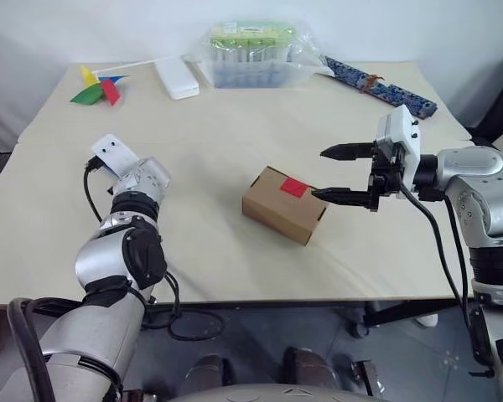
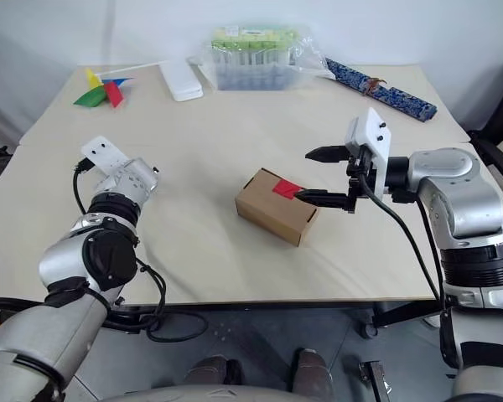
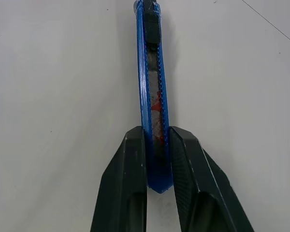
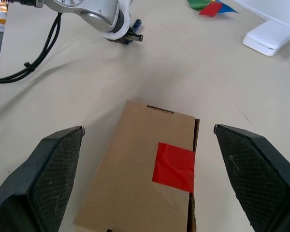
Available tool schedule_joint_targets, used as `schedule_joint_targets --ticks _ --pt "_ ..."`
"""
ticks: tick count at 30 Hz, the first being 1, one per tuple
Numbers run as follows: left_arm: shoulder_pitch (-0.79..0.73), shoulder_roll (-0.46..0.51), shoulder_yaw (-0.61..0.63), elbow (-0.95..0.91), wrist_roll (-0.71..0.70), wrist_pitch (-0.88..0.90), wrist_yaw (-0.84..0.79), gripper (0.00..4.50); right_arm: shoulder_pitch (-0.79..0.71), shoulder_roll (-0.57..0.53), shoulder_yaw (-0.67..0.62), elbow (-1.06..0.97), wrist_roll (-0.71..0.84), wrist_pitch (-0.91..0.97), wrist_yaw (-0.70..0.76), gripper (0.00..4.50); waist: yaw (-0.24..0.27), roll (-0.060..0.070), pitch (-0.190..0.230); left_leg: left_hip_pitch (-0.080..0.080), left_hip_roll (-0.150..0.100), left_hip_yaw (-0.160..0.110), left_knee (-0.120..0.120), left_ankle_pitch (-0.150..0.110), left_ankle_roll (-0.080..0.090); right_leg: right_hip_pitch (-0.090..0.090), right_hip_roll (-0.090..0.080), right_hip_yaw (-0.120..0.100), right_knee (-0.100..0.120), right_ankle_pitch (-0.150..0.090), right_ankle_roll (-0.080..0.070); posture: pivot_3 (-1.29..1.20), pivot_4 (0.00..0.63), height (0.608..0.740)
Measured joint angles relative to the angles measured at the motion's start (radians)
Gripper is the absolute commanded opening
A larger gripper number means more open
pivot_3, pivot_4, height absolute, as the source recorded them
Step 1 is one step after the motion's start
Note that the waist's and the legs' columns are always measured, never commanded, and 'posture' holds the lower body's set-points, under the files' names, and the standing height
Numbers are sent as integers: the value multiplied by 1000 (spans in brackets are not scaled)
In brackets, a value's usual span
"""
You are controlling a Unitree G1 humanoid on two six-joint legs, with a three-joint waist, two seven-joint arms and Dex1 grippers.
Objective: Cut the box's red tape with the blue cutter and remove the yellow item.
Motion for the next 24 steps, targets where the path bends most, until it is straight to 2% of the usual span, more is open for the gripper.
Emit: schedule_joint_targets --ticks 5,12,15,20,24 --pt "18 26 -22 -2 1 26 -35 376 0 -3 -1 0 0 0 -3 4500 -10 0 0 12 1 0 -4 0 0 7 0 4 1 0 0 0 150 740" --pt "37 57 -118 -69 21 204 -200 376 0 -3 -1 0 1 0 -11 4500 -3 0 0 11 1 0 -2 0 0 7 0 5 1 0 -1 0 150 740" --pt "96 79 -178 -214 23 352 -324 376 -1 -1 -1 -7 11 5 -17 4500 2 0 0 10 1 0 -2 0 0 7 -1 5 2 1 -1 0 150 740" --pt "245 117 -271 -580 -2 660 -538 376 2 2 -6 -39 25 15 -29 4500 4 -1 1 8 0 -1 -2 -1 -1 5 0 4 2 1 -1 0 150 740" --pt "402 176 -414 -907 -48 827 -769 376 18 10 -18 -72 35 22 -46 4500 4 -1 1 3 1 -2 -2 -2 -1 0 0 3 1 1 -1 0 150 740"
